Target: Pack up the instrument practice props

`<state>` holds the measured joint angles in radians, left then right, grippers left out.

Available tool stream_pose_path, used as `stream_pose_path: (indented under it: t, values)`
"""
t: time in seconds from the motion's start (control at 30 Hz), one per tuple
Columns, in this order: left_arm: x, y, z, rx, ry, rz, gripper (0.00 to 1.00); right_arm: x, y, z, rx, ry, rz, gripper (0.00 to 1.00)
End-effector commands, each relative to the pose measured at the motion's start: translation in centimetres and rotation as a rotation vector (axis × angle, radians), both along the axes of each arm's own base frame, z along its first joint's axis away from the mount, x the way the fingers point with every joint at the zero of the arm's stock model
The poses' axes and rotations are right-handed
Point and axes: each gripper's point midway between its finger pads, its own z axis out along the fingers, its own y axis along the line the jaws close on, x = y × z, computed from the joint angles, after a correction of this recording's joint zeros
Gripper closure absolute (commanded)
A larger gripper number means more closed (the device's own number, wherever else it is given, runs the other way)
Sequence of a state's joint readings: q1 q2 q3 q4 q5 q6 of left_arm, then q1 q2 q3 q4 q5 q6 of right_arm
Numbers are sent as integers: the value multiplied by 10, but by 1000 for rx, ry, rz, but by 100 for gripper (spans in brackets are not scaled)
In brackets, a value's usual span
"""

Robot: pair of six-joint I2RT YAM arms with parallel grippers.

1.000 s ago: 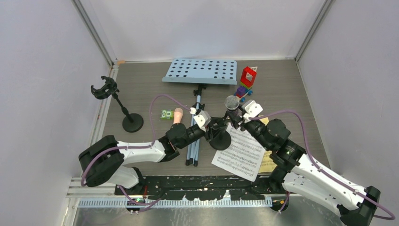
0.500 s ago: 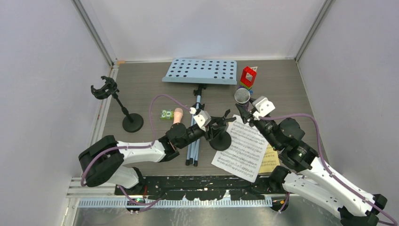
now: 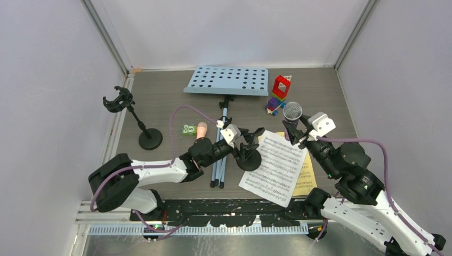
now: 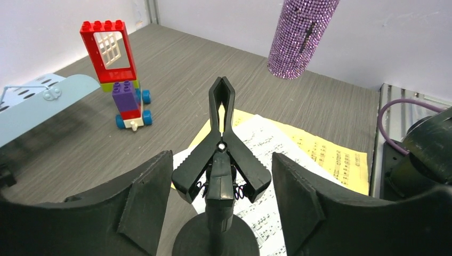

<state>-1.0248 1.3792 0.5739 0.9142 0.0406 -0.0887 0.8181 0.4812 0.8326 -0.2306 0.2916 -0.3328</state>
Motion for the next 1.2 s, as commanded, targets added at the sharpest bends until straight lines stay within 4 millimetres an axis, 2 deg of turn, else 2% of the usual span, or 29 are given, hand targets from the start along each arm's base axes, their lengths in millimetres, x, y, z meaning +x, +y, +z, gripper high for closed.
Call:
stream_pose_path:
  t: [0.0, 0.1, 0.17, 0.27, 0.4, 0.47, 0.53, 0.67, 0.73, 0.83, 0.93, 1.0, 1.1, 1.17]
  values:
    - [-1, 0, 44, -89, -71, -8, 26, -7, -19, 23, 90, -14, -51, 83]
    - [-1, 7, 56, -118, -80, 8, 12, -6, -33, 29, 163, 42, -125, 77]
    - [-1, 15, 68, -150, -72, 33, 5, -6, -38, 33, 193, 101, -157, 76]
    - [-8, 26, 84, -151, -67, 33, 0, -7, -41, 38, 226, 216, -200, 84]
    - [-14, 58, 92, -112, 3, 102, 0, -7, -24, 49, 282, 292, -151, 97]
    - [-16, 81, 88, -97, 92, 171, 0, -9, -10, 57, 330, 312, -90, 99]
    - [-16, 108, 75, -41, 197, 265, 0, -7, 3, 63, 384, 333, -48, 100]
    - [-26, 163, 52, 6, 323, 421, 0, 3, 49, 65, 458, 421, 67, 100]
    - [-32, 185, 44, -6, 355, 466, 0, 12, 78, 62, 485, 485, 124, 99]
    - [-42, 218, 33, -20, 387, 532, 0, 22, 116, 69, 495, 515, 175, 99]
    - [-50, 242, 25, -42, 403, 578, 0, 22, 157, 79, 471, 490, 209, 100]
    - [-54, 254, 20, -42, 408, 598, 0, 13, 193, 80, 441, 495, 250, 100]
    - [-56, 271, 19, -46, 415, 646, 0, 10, 238, 65, 406, 511, 245, 100]
    - [-57, 278, 19, -53, 421, 673, 1, 20, 267, 40, 387, 531, 201, 100]
